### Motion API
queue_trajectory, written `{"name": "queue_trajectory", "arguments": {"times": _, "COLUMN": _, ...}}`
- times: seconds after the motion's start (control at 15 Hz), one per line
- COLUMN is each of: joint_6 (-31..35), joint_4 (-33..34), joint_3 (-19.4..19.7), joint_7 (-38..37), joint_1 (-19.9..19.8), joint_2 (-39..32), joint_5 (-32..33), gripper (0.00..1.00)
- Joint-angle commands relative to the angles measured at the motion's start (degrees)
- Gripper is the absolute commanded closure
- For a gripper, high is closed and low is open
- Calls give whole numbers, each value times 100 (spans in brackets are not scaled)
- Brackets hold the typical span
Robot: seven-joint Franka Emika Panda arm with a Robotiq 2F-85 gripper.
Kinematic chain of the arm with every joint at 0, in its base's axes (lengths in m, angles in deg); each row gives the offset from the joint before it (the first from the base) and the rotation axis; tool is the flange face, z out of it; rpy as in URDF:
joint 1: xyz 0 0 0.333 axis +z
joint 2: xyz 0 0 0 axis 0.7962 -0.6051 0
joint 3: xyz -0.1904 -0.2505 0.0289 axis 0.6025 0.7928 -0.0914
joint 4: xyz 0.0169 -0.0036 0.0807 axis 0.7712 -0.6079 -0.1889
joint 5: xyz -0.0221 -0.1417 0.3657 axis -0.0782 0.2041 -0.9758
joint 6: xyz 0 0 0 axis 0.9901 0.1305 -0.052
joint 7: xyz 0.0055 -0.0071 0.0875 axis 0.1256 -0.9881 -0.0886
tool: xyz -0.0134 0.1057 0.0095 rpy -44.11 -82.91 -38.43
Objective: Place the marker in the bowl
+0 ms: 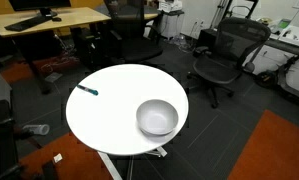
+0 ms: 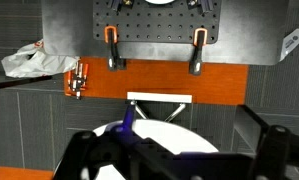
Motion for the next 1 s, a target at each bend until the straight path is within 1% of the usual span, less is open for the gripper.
{"name": "queue_trajectory", "arguments": {"times": 0.0, "joint_6": -7, "joint_4": 8, "joint_3": 17, "joint_7": -13, "joint_1": 20, "joint_2": -5, "joint_5": 12, "gripper": 0}}
{"name": "queue_trajectory", "arguments": {"times": 0.33, "joint_6": -7, "joint_4": 8, "joint_3": 17, "joint_7": -13, "joint_1": 20, "joint_2": -5, "joint_5": 12, "gripper": 0}}
{"name": "queue_trajectory", "arguments": {"times": 0.47, "joint_6": 130, "joint_4": 79, "joint_3": 12, "joint_7": -5, "joint_1": -12, "joint_2": -131, "joint_5": 61, "gripper": 0}}
{"name": "queue_trajectory", "arguments": {"times": 0.67, "joint_6": 529, "joint_4": 132, "joint_3": 24, "joint_7": -19, "joint_1": -33, "joint_2": -295, "joint_5": 71, "gripper": 0}}
{"name": "queue_trajectory", "arguments": {"times": 0.73, "joint_6": 707, "joint_4": 123, "joint_3": -40, "joint_7": -123, "joint_1": -83, "joint_2": -373, "joint_5": 129, "gripper": 0}}
{"name": "queue_trajectory", "arguments": {"times": 0.93, "joint_6": 1442, "joint_4": 103, "joint_3": -55, "joint_7": -364, "joint_1": -103, "joint_2": -693, "joint_5": -77, "gripper": 0}}
